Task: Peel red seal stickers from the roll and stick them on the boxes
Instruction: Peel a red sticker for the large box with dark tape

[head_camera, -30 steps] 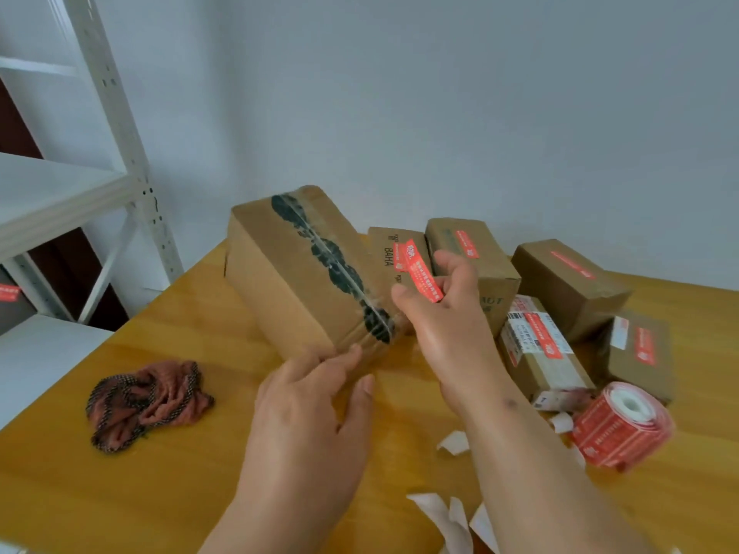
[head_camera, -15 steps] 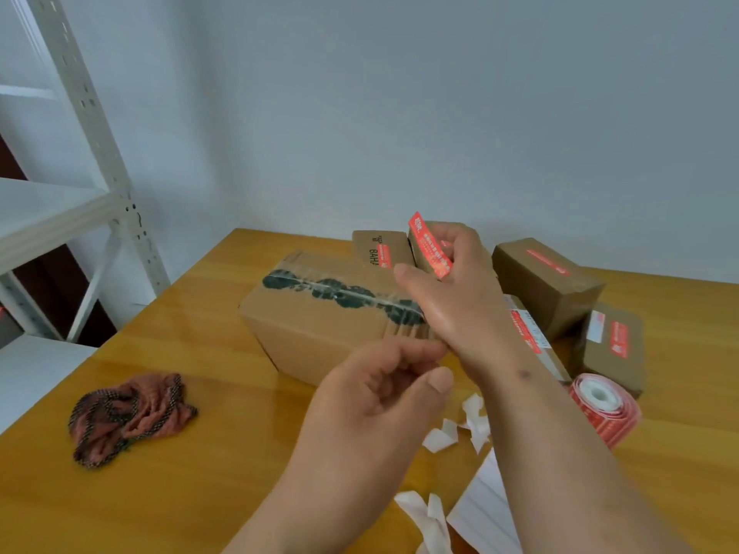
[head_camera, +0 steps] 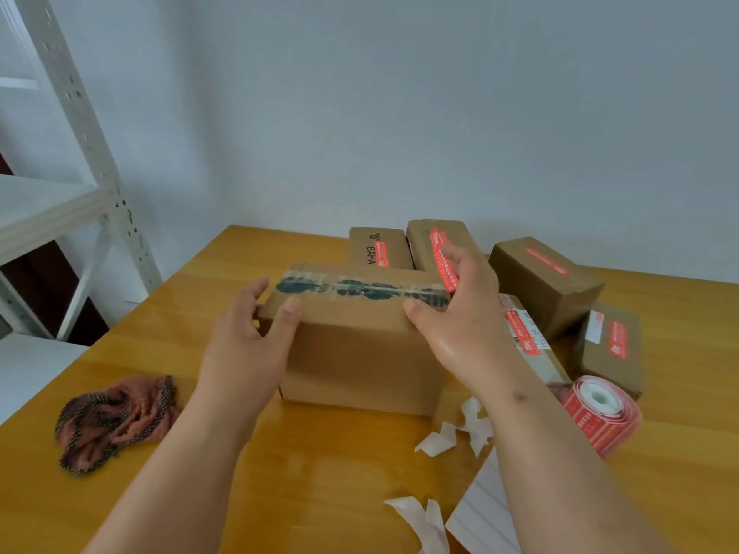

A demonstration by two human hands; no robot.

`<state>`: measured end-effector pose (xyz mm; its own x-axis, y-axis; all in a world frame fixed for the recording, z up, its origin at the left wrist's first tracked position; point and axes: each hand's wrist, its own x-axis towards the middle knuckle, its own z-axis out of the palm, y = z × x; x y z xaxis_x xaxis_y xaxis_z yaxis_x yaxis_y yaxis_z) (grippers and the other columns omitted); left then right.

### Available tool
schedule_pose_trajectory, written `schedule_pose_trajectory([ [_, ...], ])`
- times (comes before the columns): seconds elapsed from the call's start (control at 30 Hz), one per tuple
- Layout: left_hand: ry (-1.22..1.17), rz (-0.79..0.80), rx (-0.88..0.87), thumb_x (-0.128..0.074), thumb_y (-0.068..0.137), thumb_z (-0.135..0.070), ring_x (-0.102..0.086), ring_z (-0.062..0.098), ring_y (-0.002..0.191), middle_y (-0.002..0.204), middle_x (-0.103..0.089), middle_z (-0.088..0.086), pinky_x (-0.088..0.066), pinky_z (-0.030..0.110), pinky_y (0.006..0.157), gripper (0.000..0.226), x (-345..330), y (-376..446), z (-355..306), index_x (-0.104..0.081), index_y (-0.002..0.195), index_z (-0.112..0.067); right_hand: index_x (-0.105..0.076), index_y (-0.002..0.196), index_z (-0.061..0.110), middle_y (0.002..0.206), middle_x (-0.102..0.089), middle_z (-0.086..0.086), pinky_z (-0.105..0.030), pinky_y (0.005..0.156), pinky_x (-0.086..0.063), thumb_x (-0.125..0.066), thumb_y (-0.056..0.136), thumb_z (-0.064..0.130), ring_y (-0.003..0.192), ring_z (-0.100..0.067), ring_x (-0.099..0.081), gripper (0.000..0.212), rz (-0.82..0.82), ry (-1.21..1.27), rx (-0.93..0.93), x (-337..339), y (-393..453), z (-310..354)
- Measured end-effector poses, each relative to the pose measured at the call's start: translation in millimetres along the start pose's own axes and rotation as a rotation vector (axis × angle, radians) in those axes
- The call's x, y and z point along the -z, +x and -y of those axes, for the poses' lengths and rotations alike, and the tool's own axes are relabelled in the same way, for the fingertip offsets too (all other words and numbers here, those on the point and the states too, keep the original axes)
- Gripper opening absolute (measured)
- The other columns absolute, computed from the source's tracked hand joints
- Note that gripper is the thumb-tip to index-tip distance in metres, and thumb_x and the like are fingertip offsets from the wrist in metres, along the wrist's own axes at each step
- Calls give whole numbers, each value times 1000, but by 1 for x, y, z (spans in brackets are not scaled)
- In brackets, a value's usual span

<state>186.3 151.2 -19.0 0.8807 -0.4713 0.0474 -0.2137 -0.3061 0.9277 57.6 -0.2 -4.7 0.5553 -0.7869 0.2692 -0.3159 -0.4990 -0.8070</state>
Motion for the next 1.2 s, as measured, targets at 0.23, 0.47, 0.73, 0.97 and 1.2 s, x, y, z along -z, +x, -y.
schedule_pose_trajectory([
  [0.23,294,-9,-252,-46,92,-50,-45,12,111,121,-43,-15,-44,35,87,47,-4,-23,4,-41,139,-44,-38,125,37,124,-51,10,-6,65,-35,-65,89,26,88,1,-52,47,-114,-71,-5,25,-7,-6],
  [0.47,346,70,-388,-52,96,-22,-46,4,121,126,-53,-27,-37,30,102,28,-5,-19,-9,-67,113,-39,-46,112,31,83,-58,7,2,59,-36,-51,97,18,73,1,-55,20,-18,82,61,33,-10,14],
  [0.73,258,114,-364,-45,99,-36,-48,-12,92,108,-55,-25,-35,7,66,24,-15,-12,-32,-60,117,-38,-50,106,31,81,-55,5,-8,54,-39,-45,99,16,67,-7,-52,18,272,-63,135,17,4,23],
  [0.97,429,207,-315,-52,95,-40,-50,2,69,77,-57,-13,-33,23,54,18,-22,7,-52,-65,89,-30,-48,106,33,85,-47,14,-17,57,-33,-43,99,16,74,-2,-49,19,290,-164,148,10,14,21],
  [1.2,515,226,-283,-55,93,-34,-51,6,70,74,-56,-10,-36,26,57,18,-27,18,-54,-60,78,-25,-48,107,32,82,-51,11,-22,57,-33,-46,96,20,74,-5,-51,16,266,-289,185,5,19,20],
])
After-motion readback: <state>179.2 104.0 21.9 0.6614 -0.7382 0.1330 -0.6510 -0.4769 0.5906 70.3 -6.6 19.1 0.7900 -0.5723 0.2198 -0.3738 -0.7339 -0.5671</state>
